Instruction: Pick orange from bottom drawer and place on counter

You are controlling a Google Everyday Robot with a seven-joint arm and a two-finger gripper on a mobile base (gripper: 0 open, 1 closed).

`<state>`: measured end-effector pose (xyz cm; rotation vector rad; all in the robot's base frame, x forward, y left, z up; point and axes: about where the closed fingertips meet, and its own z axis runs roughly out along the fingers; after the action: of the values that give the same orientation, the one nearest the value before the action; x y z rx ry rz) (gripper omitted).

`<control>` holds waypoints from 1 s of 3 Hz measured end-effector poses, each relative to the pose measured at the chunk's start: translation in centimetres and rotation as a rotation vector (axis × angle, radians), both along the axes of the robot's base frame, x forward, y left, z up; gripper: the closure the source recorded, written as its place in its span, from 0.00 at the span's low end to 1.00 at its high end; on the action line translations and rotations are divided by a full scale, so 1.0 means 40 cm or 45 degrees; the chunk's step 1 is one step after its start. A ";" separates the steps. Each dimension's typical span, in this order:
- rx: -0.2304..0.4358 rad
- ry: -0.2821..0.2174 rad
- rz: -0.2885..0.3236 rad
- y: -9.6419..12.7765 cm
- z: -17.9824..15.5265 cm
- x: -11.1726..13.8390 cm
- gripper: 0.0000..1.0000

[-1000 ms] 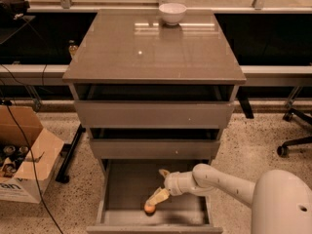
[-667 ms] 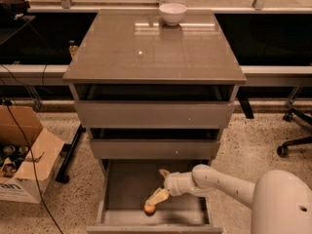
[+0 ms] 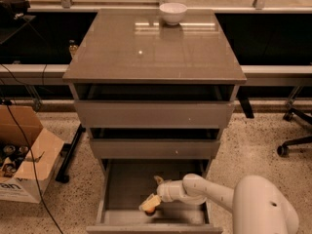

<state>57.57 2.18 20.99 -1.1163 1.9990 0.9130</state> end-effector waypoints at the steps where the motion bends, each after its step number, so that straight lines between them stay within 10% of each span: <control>1: -0.014 0.023 -0.041 0.008 -0.086 -0.008 0.00; 3: -0.042 0.096 -0.149 -0.026 -0.205 -0.064 0.12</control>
Offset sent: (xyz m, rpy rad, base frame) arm -0.0228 -0.0148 -0.0874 -0.0466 0.0722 -0.1153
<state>55.00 1.13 12.81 -0.9840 2.1236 0.8762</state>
